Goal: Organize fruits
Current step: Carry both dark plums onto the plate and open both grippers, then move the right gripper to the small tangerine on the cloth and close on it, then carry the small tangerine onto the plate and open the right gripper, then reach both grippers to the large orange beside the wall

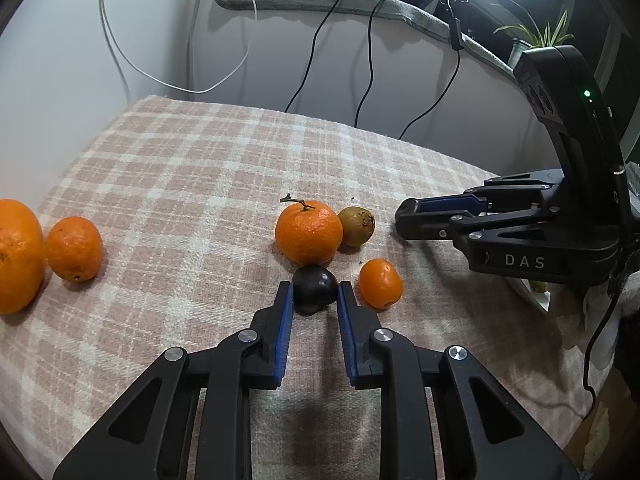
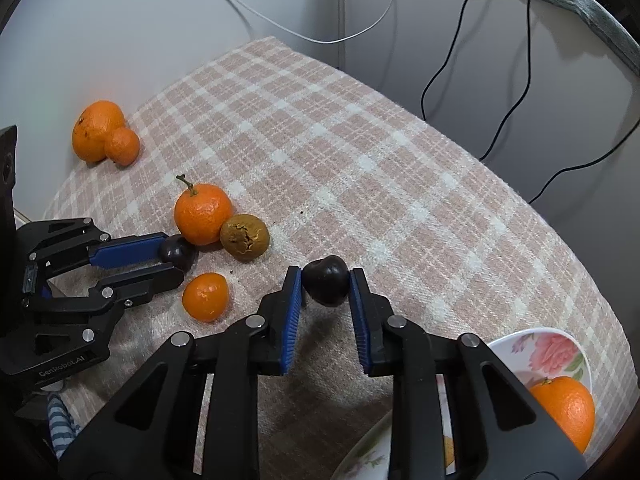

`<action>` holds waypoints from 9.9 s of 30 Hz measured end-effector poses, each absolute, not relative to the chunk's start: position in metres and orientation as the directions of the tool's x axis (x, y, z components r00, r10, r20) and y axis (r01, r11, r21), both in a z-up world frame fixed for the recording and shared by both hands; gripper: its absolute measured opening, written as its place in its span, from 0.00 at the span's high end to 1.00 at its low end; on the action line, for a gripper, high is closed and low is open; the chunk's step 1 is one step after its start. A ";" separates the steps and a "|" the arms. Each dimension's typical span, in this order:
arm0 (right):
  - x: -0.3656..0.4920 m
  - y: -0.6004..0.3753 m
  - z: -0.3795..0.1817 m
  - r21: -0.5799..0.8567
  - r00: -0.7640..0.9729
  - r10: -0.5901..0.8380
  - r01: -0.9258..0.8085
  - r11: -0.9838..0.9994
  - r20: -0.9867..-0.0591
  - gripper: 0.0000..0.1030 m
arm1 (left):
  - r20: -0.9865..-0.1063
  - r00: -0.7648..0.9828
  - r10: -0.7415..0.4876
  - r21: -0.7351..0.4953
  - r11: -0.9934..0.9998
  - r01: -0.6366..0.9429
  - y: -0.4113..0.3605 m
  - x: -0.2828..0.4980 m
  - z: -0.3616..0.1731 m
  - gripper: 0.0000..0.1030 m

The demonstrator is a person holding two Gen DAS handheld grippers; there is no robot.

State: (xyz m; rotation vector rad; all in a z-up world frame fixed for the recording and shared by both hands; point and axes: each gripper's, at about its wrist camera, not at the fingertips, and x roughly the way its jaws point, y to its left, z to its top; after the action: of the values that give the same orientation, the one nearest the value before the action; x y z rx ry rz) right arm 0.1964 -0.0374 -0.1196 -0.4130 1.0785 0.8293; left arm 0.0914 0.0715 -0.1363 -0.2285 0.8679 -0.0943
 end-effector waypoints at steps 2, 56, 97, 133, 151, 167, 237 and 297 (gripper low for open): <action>0.196 -0.041 -0.118 0.095 0.224 0.395 -0.758 0.645 -0.891 0.76 | -0.740 0.650 -0.174 -0.239 0.971 -0.013 0.072 0.090 -0.134 0.80; 0.128 -0.254 -0.078 0.118 0.479 0.371 -0.479 0.870 -0.795 0.76 | -0.659 0.630 -0.411 -0.287 0.912 0.294 -0.077 0.078 -0.089 0.80; 0.128 -0.268 -0.066 0.075 0.577 0.309 -0.392 0.917 -0.756 0.11 | -0.677 0.643 -0.359 -0.201 0.930 0.308 -0.098 0.079 -0.085 0.30; 0.122 -0.187 -0.042 0.090 0.573 0.431 -0.527 0.845 -0.697 0.05 | -0.663 0.727 -0.178 -0.151 0.983 0.104 0.008 0.079 -0.076 0.25; 0.118 -0.098 -0.064 0.145 0.387 0.543 -0.701 0.699 -0.745 0.37 | -0.702 0.682 -0.207 -0.276 0.961 0.007 0.083 0.086 -0.102 0.54; 0.125 -0.035 -0.106 0.178 0.246 0.517 -0.748 0.639 -0.820 0.56 | -0.715 0.647 -0.263 -0.338 0.941 0.008 0.091 0.103 -0.117 0.62; 0.091 -0.221 -0.059 0.200 0.487 0.483 -0.523 0.829 -0.728 0.75 | -0.630 0.674 -0.387 -0.396 0.906 0.150 0.017 0.080 -0.081 0.71; 0.103 -0.253 -0.063 0.157 0.553 0.401 -0.436 0.886 -0.731 0.12 | -0.643 0.710 -0.286 -0.199 0.958 0.205 -0.058 0.079 -0.062 0.22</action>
State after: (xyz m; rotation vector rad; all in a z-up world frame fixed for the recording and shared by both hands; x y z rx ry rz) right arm 0.1035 -0.2535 -0.0628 -0.0443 0.8520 0.4948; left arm 0.0795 -0.0582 -0.0617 -0.1157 0.7320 -0.2729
